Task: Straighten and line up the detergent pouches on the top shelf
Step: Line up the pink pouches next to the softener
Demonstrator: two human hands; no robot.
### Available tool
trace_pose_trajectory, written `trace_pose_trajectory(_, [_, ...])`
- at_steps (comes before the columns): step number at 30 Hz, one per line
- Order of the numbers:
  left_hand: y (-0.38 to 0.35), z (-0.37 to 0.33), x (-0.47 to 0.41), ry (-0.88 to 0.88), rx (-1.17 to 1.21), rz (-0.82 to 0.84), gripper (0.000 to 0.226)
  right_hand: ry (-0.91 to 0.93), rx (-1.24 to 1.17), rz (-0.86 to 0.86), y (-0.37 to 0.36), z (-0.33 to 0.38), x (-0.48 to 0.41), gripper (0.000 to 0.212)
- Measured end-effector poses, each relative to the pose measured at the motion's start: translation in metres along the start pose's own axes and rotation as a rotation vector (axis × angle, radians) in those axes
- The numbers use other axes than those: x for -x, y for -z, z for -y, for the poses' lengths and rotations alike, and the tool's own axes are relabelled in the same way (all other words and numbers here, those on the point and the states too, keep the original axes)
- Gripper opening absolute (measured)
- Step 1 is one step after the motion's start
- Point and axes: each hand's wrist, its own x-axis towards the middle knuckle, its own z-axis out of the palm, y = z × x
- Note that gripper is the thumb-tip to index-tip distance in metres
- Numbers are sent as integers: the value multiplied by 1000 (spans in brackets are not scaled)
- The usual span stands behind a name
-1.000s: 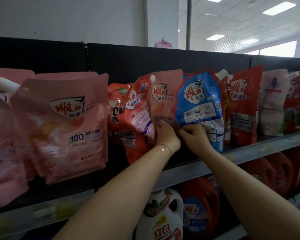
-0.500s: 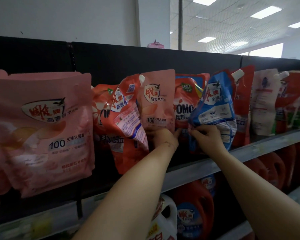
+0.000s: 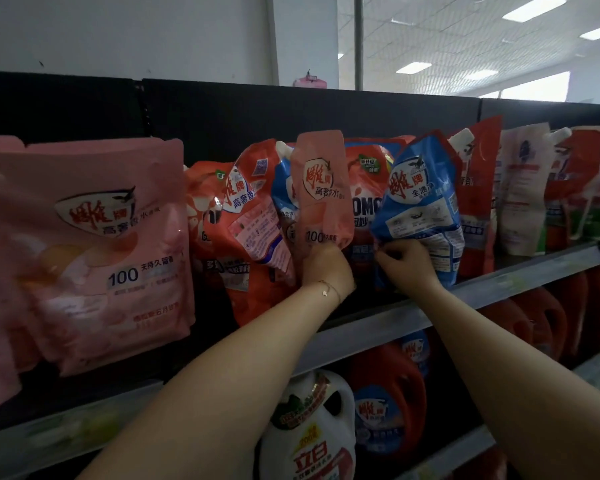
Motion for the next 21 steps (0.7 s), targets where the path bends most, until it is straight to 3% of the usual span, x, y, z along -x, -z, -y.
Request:
trace_pose_trajectory(4, [24, -8, 25, -74, -42, 20, 11, -13, -10, 0, 1, 2, 2, 25])
trace_pose_trajectory(8, [43, -15, 50, -264, -134, -104, 23, -17, -34, -17, 2, 3, 4, 38])
trace_pose_trajectory(13, [57, -12, 66, -371, -321, -188, 25, -53, 2, 8, 3, 10, 8, 37])
trace_pose_trajectory(19, [52, 1, 82, -392, -443, -170, 31, -280, 87, 185, 6, 39, 4, 19])
trace_pose_trajectory(21, [50, 1, 85, -382, -447, -160, 31, -285, 120, 235, 7, 49, 9, 23])
